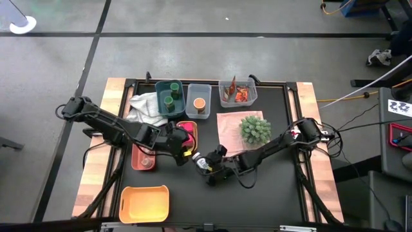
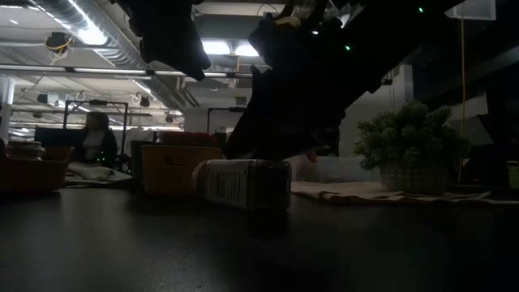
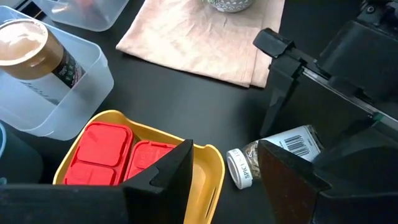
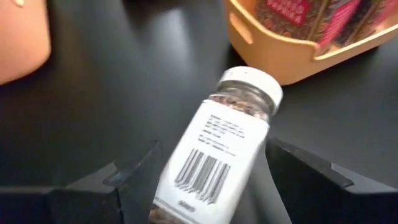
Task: Sort spices by type
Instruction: Put the white seasoning bottle into the bottom yellow bin
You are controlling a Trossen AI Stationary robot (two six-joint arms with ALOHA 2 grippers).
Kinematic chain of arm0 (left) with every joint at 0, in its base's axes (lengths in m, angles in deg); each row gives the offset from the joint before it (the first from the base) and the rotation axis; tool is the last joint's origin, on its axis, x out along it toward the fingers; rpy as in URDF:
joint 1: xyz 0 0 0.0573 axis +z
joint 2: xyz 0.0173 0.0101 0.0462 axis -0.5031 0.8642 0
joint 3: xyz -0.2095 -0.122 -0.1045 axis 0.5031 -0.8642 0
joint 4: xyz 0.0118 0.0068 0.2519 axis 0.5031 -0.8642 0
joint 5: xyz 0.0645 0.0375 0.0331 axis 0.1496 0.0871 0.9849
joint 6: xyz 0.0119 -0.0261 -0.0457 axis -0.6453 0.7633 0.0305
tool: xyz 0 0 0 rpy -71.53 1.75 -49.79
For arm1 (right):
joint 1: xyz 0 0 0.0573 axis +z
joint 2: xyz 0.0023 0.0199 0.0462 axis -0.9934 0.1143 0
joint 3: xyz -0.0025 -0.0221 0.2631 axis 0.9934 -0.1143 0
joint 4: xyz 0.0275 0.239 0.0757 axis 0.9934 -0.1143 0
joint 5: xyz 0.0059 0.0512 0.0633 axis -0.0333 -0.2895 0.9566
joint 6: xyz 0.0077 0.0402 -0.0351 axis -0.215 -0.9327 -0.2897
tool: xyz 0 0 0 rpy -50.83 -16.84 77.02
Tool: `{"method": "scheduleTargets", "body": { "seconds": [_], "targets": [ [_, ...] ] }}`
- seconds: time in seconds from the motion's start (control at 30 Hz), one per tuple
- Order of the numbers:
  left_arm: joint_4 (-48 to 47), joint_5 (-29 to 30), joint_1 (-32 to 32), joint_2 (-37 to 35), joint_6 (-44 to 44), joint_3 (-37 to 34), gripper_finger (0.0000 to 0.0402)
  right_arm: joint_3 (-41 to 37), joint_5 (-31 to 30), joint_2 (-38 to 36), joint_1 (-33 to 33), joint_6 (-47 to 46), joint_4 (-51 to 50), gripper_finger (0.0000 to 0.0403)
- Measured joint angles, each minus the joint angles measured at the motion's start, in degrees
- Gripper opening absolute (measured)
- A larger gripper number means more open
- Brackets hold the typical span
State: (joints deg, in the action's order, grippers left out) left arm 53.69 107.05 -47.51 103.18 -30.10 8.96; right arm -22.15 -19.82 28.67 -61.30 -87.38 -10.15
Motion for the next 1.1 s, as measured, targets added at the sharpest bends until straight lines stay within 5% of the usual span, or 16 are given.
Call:
{"method": "scheduleTargets", "body": {
  "seconds": [0.43, 0.7, 0.87, 1.1],
  "targets": [
    [-0.1, 0.0, -0.1, 0.0, 0.1, -0.1, 0.0169, -0.2, 2.6, 3.5, 0.0, 0.6, -1.4, 0.0282],
    [0.0, 0.0, -0.7, 0.0, -0.1, -0.1, 0.0169, -0.1, 3.0, 3.5, 0.0, 0.8, -0.6, 0.0202],
    [0.0, -0.1, -2.1, 0.0, -0.3, -0.1, 0.0169, -0.1, 3.3, 3.5, 0.0, 2.9, 0.1, 0.0202],
    [-0.3, -11.5, -4.1, 0.0, -2.4, -0.1, 0.0169, 1.1, 5.6, 0.7, 0.0, 5.9, -0.3, 0.0203]
  ]
}}
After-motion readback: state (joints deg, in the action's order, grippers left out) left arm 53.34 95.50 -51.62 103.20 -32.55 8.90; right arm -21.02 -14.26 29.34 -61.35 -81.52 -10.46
